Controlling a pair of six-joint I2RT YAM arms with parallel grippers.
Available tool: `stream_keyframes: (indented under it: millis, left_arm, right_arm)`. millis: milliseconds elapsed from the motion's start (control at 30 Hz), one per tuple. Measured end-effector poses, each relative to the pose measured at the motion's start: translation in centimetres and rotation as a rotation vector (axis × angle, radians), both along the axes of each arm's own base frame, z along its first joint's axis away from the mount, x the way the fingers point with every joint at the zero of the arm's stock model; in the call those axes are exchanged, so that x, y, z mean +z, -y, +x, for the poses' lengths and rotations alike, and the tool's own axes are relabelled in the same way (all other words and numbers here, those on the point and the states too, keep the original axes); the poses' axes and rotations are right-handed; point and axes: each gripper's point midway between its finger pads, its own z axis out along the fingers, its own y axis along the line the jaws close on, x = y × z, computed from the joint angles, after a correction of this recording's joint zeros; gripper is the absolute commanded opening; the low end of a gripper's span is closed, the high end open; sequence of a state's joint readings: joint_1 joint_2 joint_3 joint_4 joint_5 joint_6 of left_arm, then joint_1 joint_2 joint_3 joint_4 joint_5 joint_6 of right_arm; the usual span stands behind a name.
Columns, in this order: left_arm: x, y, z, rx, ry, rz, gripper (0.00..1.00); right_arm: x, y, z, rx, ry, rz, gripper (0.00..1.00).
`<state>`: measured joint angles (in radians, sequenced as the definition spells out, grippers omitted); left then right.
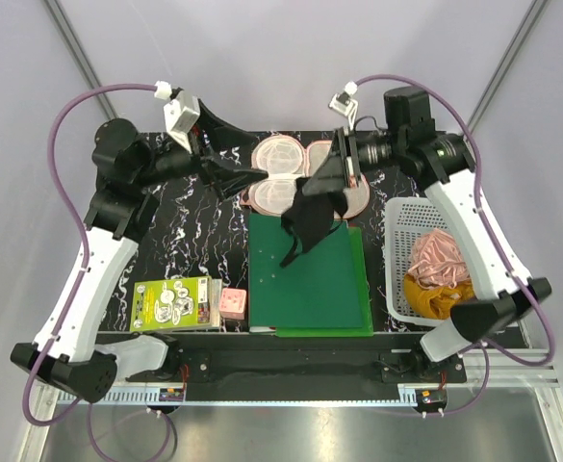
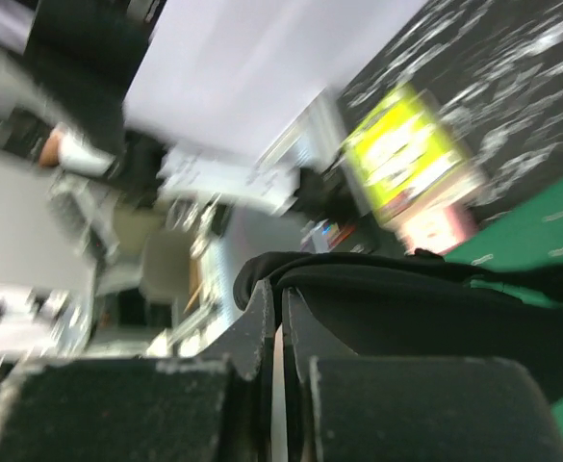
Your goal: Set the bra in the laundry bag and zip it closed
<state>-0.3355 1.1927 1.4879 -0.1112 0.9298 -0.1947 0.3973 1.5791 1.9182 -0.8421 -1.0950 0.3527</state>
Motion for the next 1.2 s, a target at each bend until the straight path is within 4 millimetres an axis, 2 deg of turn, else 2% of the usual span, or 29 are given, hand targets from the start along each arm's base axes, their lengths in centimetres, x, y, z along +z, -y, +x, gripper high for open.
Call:
stream_keyframes:
  millis: [33,67,100,200,300,400,567,867,1100,1200]
  left_arm:
    - [0.5,0.2,-1.2,-0.046,0.005,-0.01,0.88]
    - [0.8,0.3,-2.1,-0.077,0.01,-0.017,0.88]
    - [1.1,0.5,-3.5,-0.128,0.012,-0.025,0.88]
    - [1.3,0.7,-6.5,-0.245,0.007,-0.048,0.88]
    - [0.5,1.1,-9.5,-0.362,-0.027,-0.072,0.88]
    - [-0.6,2.3,-12.5,-0.497,-0.067,-0.063,0.88]
    - [-2.4,4.2,-16.3,-0.657,-0.106,-0.032,0.86]
    - [-5.9,6.9,-20.2,-0.812,-0.169,0.016,0.86]
    - [-7.2,8.1,-20.0,-0.807,-0.178,0.016,0.84]
    - [-7.5,8.5,-20.2,-0.821,-0.187,0.023,0.8]
  right_arm:
    - [0.4,-0.1,-2.4,0.049,-0.01,0.002,0.0]
    - [0.6,-0.1,-3.5,0.072,-0.018,0.004,0.0]
    - [0.8,0.2,-5.6,0.113,-0.033,0.009,0.0]
    - [0.9,1.3,-10.1,0.196,-0.096,0.027,0.0]
    - [0.9,2.1,-15.0,0.299,-0.162,0.045,0.0]
    - [0.8,2.4,-18.5,0.394,-0.207,0.046,0.0]
    - [0.9,2.4,-20.3,0.458,-0.256,0.038,0.0]
    - [1.6,1.6,-20.9,0.513,-0.277,0.037,0.0]
    - [2.3,1.0,-21.5,0.545,-0.281,0.042,0.0]
    - [2.6,0.9,-21.6,0.554,-0.287,0.048,0.0]
